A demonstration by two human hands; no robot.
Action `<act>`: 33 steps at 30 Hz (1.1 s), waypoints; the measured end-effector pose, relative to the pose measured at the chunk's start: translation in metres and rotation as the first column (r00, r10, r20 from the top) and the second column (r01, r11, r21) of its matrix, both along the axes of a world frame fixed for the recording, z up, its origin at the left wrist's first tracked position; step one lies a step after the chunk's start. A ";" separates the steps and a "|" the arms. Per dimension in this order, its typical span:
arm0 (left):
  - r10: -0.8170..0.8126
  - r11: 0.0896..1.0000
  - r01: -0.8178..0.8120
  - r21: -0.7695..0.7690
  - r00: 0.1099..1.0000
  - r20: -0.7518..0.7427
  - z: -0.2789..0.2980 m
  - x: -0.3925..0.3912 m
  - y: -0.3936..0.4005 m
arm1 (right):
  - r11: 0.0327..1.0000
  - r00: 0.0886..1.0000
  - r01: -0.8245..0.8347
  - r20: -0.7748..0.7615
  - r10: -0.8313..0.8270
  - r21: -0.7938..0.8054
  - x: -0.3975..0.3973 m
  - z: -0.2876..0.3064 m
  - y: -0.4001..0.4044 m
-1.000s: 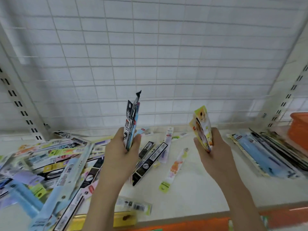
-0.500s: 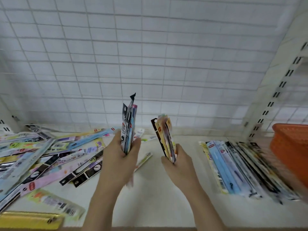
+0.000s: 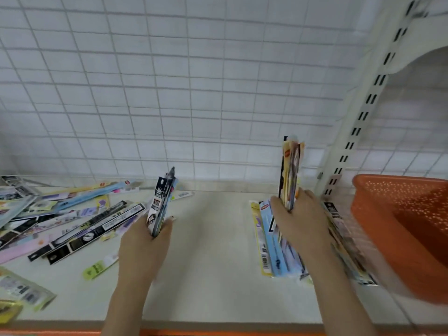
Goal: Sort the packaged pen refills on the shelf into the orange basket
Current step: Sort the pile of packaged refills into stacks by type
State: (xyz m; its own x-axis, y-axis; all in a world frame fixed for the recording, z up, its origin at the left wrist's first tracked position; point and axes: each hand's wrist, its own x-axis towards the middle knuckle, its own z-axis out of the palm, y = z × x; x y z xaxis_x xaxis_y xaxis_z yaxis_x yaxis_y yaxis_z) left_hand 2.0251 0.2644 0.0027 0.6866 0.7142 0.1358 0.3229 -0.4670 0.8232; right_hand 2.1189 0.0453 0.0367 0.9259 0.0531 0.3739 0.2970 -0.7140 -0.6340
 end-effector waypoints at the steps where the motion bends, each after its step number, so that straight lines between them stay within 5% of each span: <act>1: 0.010 0.999 -0.007 0.042 0.999 -0.049 -0.002 0.001 -0.001 | 1.000 0.998 -0.008 -0.057 0.009 0.019 0.004 0.004 -0.012; 6: 0.019 1.000 -0.019 -0.024 1.000 -0.015 0.010 0.007 -0.014 | 0.991 0.894 -0.026 -0.446 -0.035 -0.132 0.022 0.022 -0.060; 11: -0.072 0.997 0.072 -0.040 0.997 0.000 0.025 0.023 -0.041 | 0.943 0.811 -0.178 -0.584 -0.021 -0.281 0.025 0.018 -0.070; 20: -0.295 0.950 0.276 -0.150 0.947 -0.125 0.044 0.044 -0.081 | 0.954 0.975 -0.031 -0.220 -0.037 -0.298 0.024 -0.009 -0.071; 26: -0.515 0.853 0.503 -0.139 0.766 -0.386 0.041 0.078 -0.114 | 0.954 0.995 0.040 -0.071 -0.064 -0.298 0.019 -0.009 -0.082; 33: -0.459 0.836 0.548 0.039 0.737 -0.497 0.024 0.094 -0.136 | 0.971 1.000 0.004 -0.005 -0.006 -0.238 0.014 -0.023 -0.097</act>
State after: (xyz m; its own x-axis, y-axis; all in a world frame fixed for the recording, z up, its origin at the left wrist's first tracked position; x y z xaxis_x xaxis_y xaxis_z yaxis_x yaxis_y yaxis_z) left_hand 2.1187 0.1286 0.0268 0.9508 0.2408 -0.1951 0.3089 -0.7863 0.5351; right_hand 2.1331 -0.0521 0.0141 0.9286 0.1352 0.3457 0.2898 -0.8459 -0.4477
